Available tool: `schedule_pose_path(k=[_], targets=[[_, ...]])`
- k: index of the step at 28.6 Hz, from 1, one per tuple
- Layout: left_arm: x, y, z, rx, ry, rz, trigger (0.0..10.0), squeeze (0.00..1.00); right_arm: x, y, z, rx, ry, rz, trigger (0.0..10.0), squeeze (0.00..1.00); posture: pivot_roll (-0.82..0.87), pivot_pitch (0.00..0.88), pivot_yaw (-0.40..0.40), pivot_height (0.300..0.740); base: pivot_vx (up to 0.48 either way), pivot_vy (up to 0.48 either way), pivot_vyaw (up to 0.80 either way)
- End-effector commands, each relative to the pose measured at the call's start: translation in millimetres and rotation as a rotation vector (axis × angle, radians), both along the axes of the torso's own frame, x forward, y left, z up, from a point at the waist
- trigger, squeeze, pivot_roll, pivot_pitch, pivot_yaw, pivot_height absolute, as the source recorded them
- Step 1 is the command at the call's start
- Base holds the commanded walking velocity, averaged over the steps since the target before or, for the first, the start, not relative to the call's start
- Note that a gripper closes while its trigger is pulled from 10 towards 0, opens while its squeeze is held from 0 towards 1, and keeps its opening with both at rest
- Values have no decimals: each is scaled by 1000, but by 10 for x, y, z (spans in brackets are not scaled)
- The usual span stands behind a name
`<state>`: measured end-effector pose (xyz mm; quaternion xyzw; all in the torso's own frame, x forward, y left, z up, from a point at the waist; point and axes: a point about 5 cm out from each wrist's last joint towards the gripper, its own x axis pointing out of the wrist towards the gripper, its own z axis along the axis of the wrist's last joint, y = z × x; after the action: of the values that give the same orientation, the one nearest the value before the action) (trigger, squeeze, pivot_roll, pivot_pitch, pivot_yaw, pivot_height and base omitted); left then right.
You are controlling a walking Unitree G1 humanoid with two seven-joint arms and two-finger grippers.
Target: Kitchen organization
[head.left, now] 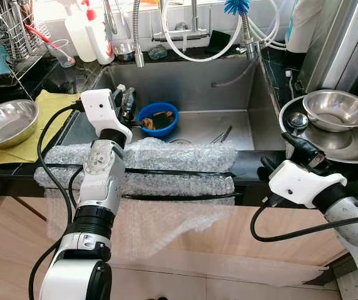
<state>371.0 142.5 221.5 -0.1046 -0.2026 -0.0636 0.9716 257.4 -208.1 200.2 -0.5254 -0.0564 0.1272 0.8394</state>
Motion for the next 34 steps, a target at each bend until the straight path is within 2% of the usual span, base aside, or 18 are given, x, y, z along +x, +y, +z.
schedule_pose_path(k=[1,23,25,34], targets=[[17,31,68,-1,-17,7,10000,0,14,-15,42,9,-19,-13,10000,0,-119,119,143,740,0,0,0],[17,31,68,-1,-17,7,10000,0,14,-15,42,9,-19,-13,10000,0,-119,119,143,740,0,0,0],[19,32,79,0,-20,5,10000,0,71,-104,72,14,-42,-104,10000,0,-117,115,143,740,0,0,0],[21,28,89,-1,-23,4,10000,0,90,-106,127,23,-65,-117,10000,0,-117,113,143,740,0,0,0]])
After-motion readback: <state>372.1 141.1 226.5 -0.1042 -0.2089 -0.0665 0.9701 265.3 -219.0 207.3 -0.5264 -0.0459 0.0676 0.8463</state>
